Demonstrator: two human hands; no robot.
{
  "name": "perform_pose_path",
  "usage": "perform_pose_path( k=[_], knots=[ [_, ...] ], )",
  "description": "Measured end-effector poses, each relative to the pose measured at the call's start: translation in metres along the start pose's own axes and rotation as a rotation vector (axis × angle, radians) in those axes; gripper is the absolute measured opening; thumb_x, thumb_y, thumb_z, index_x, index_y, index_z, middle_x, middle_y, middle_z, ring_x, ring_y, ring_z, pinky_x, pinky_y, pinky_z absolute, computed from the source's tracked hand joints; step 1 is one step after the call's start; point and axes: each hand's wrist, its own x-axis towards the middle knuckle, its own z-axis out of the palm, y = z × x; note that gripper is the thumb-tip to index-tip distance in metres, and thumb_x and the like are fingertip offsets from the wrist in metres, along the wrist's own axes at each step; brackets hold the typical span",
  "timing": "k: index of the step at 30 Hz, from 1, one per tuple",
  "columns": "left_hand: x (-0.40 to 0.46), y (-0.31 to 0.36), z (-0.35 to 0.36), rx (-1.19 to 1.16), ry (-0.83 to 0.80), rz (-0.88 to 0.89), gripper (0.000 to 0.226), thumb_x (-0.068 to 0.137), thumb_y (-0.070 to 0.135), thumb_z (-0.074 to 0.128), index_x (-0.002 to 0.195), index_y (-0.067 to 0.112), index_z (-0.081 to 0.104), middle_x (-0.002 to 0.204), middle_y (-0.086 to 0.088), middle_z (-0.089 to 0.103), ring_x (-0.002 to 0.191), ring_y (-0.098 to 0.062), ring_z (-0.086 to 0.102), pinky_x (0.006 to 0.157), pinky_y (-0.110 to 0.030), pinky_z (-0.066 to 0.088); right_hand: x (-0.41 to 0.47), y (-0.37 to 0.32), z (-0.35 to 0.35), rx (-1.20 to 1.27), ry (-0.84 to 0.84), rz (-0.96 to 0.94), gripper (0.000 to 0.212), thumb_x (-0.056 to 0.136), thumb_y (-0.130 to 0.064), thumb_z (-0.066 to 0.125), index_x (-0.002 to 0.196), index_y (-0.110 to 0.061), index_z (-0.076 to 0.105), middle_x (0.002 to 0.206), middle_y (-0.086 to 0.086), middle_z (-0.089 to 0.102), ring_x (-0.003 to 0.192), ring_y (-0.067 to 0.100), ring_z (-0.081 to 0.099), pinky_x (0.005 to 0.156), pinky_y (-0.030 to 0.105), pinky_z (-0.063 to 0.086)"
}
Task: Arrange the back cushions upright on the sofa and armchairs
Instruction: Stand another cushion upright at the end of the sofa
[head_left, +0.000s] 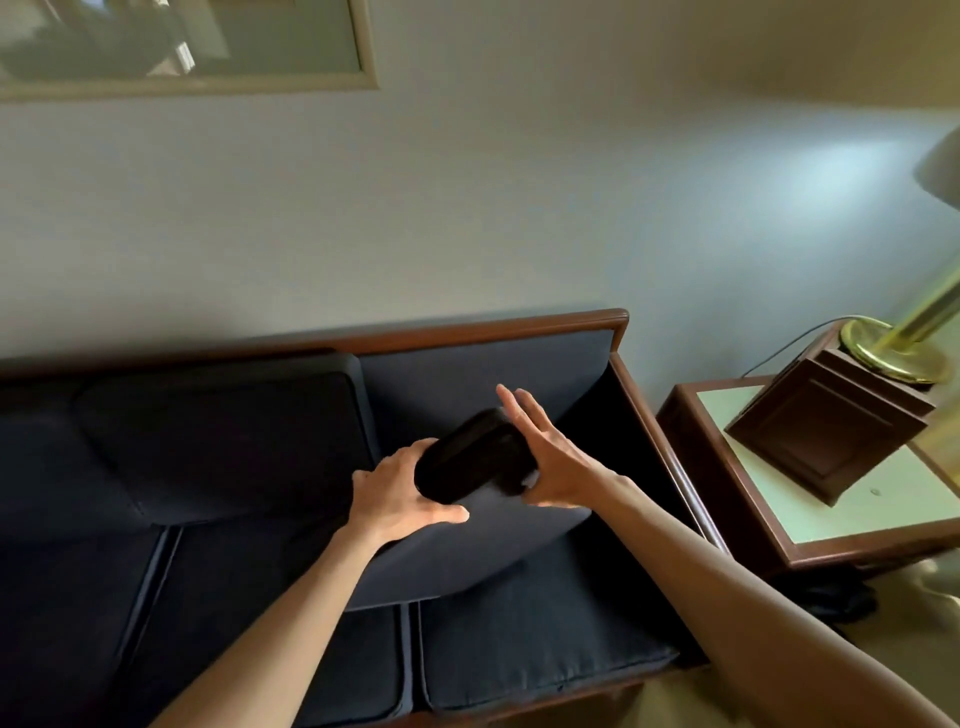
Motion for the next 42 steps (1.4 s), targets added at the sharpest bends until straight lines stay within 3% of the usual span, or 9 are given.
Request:
perform_pose_path(
  k=[4,6,8,11,16,19,27,36,42],
  knots=[
    [0.005,-0.015,-0.004,-0.041,-0.024,-0.062,0.108,0.052,0.074,0.076,0.142,0.033,0.033,0.137,0.007,0.05,0.125,-0.02,0.05,0.107,-0.047,0.035,0.021,-0.002,-0.008,-0.064,0.066,0.035,0.123,0.06,-0.012,0.085,0.152,-0.04,0.009,0.157,0.0,0.018,0.123,0.036,0.049,0.084,0.045,0.056],
    [0.0,-0.034,-0.001,-0.007,-0.044,-0.055,0.115,0.049,0.065,0.081,0.145,0.033,0.026,0.144,0.005,0.044,0.129,-0.02,0.045,0.109,-0.046,0.035,0.036,-0.011,-0.007,-0.206,0.058,0.159,0.123,0.056,-0.013,0.091,0.151,-0.025,0.013,0.155,0.001,0.016,0.132,0.042,0.036,0.094,0.058,0.05],
    [-0.005,-0.054,0.006,0.066,-0.071,-0.101,0.122,0.047,0.06,0.082,0.147,0.035,0.018,0.149,0.006,0.037,0.134,-0.019,0.038,0.111,-0.049,0.029,0.048,-0.023,-0.001,-0.504,0.021,0.191,0.12,0.059,-0.022,0.091,0.151,-0.017,0.014,0.157,0.001,0.012,0.145,0.046,0.012,0.106,0.079,0.019],
    [-0.008,-0.07,0.011,0.053,-0.027,-0.219,0.119,0.042,0.06,0.08,0.143,0.041,0.02,0.146,0.012,0.034,0.134,-0.018,0.033,0.107,-0.056,0.032,0.065,-0.038,0.022,-0.724,-0.087,0.103,0.116,0.066,-0.034,0.086,0.154,-0.016,0.013,0.157,0.008,0.021,0.15,0.039,0.002,0.104,0.082,-0.006],
    [0.004,-0.072,0.019,-0.11,-0.007,-0.191,0.11,0.047,0.03,0.084,0.141,0.035,0.027,0.133,0.009,0.037,0.119,-0.019,0.046,0.086,-0.041,0.051,0.079,-0.031,0.037,-0.794,-0.138,0.102,0.118,0.065,-0.03,0.086,0.153,-0.005,0.012,0.153,0.011,0.026,0.149,0.033,0.012,0.113,0.072,-0.007],
    [0.019,-0.056,0.024,-0.195,0.016,-0.163,0.1,0.043,0.017,0.08,0.132,0.029,0.037,0.12,0.01,0.04,0.103,-0.019,0.054,0.08,-0.039,0.054,0.079,-0.009,0.022,-0.762,-0.163,0.084,0.121,0.057,-0.032,0.089,0.152,-0.007,0.018,0.153,0.008,0.031,0.145,0.028,0.023,0.119,0.061,0.009],
    [0.063,0.002,-0.019,-0.046,-0.014,-0.065,0.091,0.039,0.017,0.078,0.124,0.031,0.049,0.11,0.017,0.048,0.085,-0.013,0.054,0.065,-0.029,0.042,0.072,0.031,-0.026,-0.63,-0.146,0.128,0.112,0.043,-0.046,0.085,0.141,-0.022,0.035,0.127,-0.008,0.052,0.117,0.019,0.044,0.091,0.05,0.036],
    [0.102,0.089,-0.019,0.09,0.008,0.205,0.089,0.032,0.036,0.074,0.118,0.033,0.054,0.104,0.015,0.057,0.092,-0.016,0.05,0.076,-0.033,0.048,0.028,0.082,-0.049,-0.312,-0.162,0.262,0.123,0.045,-0.052,0.089,0.147,-0.026,0.026,0.143,-0.005,0.046,0.127,0.025,0.047,0.094,0.051,0.046],
    [0.112,0.084,0.016,-0.076,-0.105,0.228,0.108,0.046,0.057,0.081,0.141,0.035,0.035,0.142,0.013,0.048,0.126,-0.016,0.046,0.104,-0.046,0.039,0.018,0.103,-0.048,-0.165,-0.118,0.314,0.134,0.049,-0.049,0.093,0.155,-0.018,0.016,0.154,0.0,0.035,0.138,0.027,0.038,0.112,0.043,0.035]
  ],
)
